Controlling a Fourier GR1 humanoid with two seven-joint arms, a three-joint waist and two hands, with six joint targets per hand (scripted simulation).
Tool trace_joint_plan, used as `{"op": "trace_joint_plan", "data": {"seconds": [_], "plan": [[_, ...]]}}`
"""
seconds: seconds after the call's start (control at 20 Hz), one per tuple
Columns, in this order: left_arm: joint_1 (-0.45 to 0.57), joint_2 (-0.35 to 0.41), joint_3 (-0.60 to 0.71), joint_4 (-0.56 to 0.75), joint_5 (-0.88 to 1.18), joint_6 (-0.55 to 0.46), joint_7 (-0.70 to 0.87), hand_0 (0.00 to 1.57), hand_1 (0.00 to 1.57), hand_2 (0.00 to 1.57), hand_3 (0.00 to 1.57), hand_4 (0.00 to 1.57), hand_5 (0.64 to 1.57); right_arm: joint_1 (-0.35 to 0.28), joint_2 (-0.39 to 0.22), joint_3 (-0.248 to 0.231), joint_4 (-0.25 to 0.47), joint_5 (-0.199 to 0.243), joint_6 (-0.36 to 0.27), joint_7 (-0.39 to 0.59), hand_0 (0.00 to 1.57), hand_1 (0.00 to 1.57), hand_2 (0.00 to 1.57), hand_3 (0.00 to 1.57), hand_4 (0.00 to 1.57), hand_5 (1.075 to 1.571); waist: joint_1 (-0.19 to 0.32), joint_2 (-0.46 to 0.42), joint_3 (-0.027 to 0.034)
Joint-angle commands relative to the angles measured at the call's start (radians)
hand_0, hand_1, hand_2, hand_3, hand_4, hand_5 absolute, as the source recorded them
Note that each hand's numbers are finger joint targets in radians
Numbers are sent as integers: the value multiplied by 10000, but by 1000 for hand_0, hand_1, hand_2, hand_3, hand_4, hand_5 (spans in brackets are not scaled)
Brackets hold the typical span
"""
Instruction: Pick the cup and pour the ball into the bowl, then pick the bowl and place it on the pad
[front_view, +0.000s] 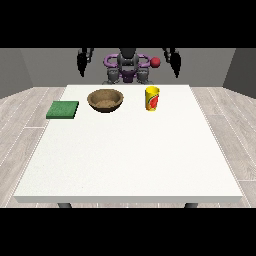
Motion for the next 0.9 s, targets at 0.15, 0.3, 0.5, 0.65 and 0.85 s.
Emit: {"op": "trace_joint_plan", "data": {"seconds": [0.15, 0.3, 0.5, 0.65, 0.85], "plan": [[-181, 395, 41, -892, 82, -146, 792, 0, 0, 0, 0, 0, 1557, -112, -343, -115, -849, -77, 21, 826, 0, 0, 0, 0, 0, 1569, -83, -2325, -180], [-678, 124, 630, -1404, 1612, -484, 1674, 0, 0, 0, 0, 0, 1557, 296, -1248, -1433, -624, -1917, 1382, 1031, 0, 0, 0, 0, 0, 1569, -343, -2232, -225], [-955, 804, 1226, -2010, 1998, -703, 2155, 0, 0, 0, 0, 0, 1554, 370, -1429, -1897, -947, -2344, 1742, 1120, 0, 0, 0, 0, 0, 1570, -247, -1575, -236], [-446, 1063, 1873, -1654, 2393, -1239, 1174, 0, 0, 0, 0, 0, 1547, 717, -1544, -2387, -693, -2508, 2224, 200, 0, 0, 0, 0, 0, 1570, -250, -1114, -238], [-1168, 1010, 2066, -513, 2097, -1284, -220, 0, 0, 0, 0, 0, 1542, 15, -1323, -2319, -315, -2290, 2178, -331, 0, 0, 0, 0, 0, 1570, -430, -67, -239]]}}
